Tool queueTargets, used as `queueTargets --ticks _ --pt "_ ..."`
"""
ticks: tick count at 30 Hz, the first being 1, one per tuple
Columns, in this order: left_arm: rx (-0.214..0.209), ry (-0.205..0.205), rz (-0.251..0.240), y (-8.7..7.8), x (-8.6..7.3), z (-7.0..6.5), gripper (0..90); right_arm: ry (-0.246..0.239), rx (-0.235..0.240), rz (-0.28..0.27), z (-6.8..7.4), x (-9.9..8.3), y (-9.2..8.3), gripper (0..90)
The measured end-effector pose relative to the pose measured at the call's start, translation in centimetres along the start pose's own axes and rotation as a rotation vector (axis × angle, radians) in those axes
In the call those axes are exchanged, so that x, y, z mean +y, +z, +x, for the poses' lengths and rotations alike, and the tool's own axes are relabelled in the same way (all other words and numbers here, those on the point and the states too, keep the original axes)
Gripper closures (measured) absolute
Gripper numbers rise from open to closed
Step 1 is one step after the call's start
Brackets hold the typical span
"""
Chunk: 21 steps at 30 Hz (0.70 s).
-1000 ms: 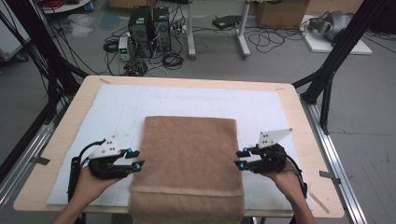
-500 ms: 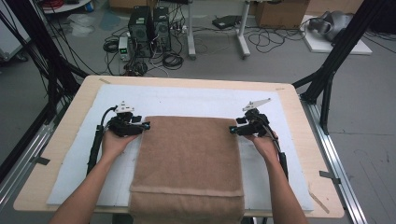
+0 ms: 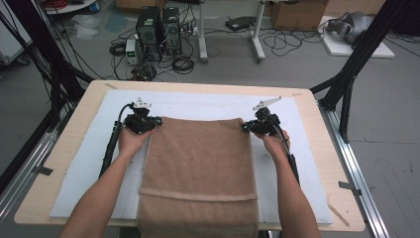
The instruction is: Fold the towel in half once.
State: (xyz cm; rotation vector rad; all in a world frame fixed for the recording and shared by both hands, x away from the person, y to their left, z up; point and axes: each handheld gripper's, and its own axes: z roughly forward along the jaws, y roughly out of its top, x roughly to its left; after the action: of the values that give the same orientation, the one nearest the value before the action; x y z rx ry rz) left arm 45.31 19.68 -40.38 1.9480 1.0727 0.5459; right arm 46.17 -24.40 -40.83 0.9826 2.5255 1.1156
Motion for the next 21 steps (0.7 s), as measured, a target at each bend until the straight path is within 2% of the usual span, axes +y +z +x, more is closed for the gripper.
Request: queueTargets --ticks 2,5,7,9,10,12,14,16,17,19,21 --pt "0.031 0.037 -0.046 -1.1 3.0 0.2 85.1 -0.024 -0.041 -0.020 -0.1 1.9 -1.2 84.3" --pt "0.055 0.050 -0.112 -2.6 6.9 0.8 85.1 -0.046 -0.099 -0.093 -0.5 5.2 -3.6 84.3" --pt "0.051 0.042 -0.173 -3.7 9.0 1.3 85.1 -0.060 -0.115 -0.133 -0.7 7.1 -5.3 84.3" --pt "0.024 0.032 -0.180 -4.2 10.0 1.6 84.6 -0.071 -0.129 -0.161 -0.9 8.4 -6.5 83.7" --pt "0.025 0.038 -0.168 -4.1 10.0 1.6 83.0 -0.056 -0.123 -0.164 -1.3 8.7 -6.7 80.4" --pt "0.017 0.033 -0.114 -3.6 9.2 1.8 70.1 -0.019 -0.119 -0.139 -1.9 8.6 -6.3 63.4" --pt "0.005 0.030 -0.099 -3.3 7.9 2.0 65.7 0.012 -0.093 -0.090 -2.1 7.8 -5.5 55.9" --pt "-0.021 0.017 -0.090 -3.2 6.4 2.0 62.3 -0.004 -0.100 -0.051 -1.7 7.0 -4.8 53.0" --pt "-0.028 0.018 -0.078 -3.2 5.7 2.0 60.4 -0.007 -0.091 -0.056 -1.5 6.5 -4.6 51.9" --pt "-0.042 0.021 -0.063 -3.3 4.4 1.8 58.6 0.011 -0.086 -0.015 -1.2 5.7 -4.2 45.5" --pt "-0.051 0.022 -0.054 -3.5 3.2 1.6 57.4 0.004 -0.081 -0.008 -0.8 4.7 -4.2 45.5"
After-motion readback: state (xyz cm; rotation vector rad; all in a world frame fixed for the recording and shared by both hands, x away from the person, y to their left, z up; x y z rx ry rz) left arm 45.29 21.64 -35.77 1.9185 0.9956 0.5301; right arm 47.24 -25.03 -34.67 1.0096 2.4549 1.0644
